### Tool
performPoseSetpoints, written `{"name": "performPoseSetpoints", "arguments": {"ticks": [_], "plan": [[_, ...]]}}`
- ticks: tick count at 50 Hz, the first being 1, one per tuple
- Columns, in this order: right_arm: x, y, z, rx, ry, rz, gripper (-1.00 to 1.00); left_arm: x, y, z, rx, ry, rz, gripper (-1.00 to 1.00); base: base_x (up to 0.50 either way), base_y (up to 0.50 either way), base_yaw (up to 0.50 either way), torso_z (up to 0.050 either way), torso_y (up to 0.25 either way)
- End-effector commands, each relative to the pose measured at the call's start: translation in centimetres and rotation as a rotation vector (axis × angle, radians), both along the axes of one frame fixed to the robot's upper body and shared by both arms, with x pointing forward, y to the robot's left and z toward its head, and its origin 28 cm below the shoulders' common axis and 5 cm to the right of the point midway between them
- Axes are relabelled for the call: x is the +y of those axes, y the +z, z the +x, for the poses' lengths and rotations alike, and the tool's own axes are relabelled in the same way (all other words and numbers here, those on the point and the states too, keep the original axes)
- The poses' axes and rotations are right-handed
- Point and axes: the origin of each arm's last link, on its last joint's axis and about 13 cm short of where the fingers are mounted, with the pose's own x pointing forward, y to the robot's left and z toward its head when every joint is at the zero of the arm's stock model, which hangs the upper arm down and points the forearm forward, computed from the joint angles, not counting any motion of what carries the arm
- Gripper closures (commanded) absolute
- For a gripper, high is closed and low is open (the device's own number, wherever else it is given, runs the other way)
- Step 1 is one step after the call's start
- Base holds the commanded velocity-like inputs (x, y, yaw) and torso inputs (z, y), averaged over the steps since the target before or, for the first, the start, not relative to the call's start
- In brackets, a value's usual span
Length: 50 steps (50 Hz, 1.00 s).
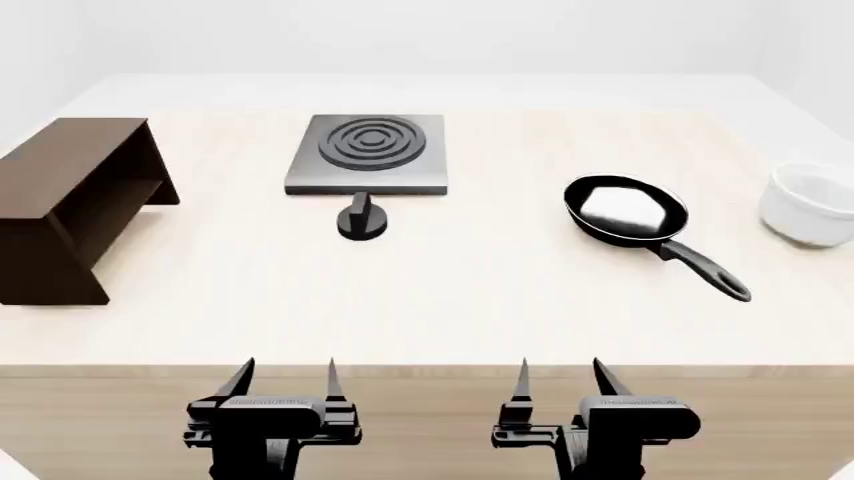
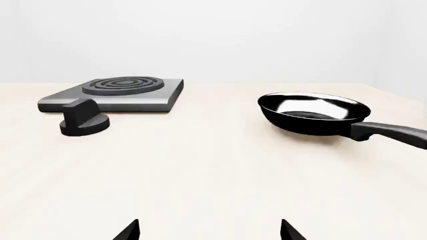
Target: Turn on the stove and put the frying pan on it.
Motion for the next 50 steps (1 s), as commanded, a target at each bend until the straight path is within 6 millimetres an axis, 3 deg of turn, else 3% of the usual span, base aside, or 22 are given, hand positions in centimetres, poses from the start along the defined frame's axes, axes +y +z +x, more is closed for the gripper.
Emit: {"name": "performPoseSetpoints", "arguments": {"ticks": [1,35,50], "plan": [[0.1,0.0,-0.1,0.0,0.002,-0.004,-1.0,0.0,-0.1,0.0,-0.001,-0.002,-0.002,-1.0,0.0,0.0,0.0,0.0,0.0],[-0.2,0.5,0.3,0.006,-0.022,0.027,-1.0,0.2,0.3,0.2,0.024,0.036,-0.003,-1.0,0.0,0.0,0.0,0.0,0.0],[-0.9,6.6,0.7,-0.079,-0.044,-0.006,-1.0,1.1,5.2,0.6,-0.052,0.055,0.046,-1.0,0.0,0.0,0.0,0.0,0.0]]}}
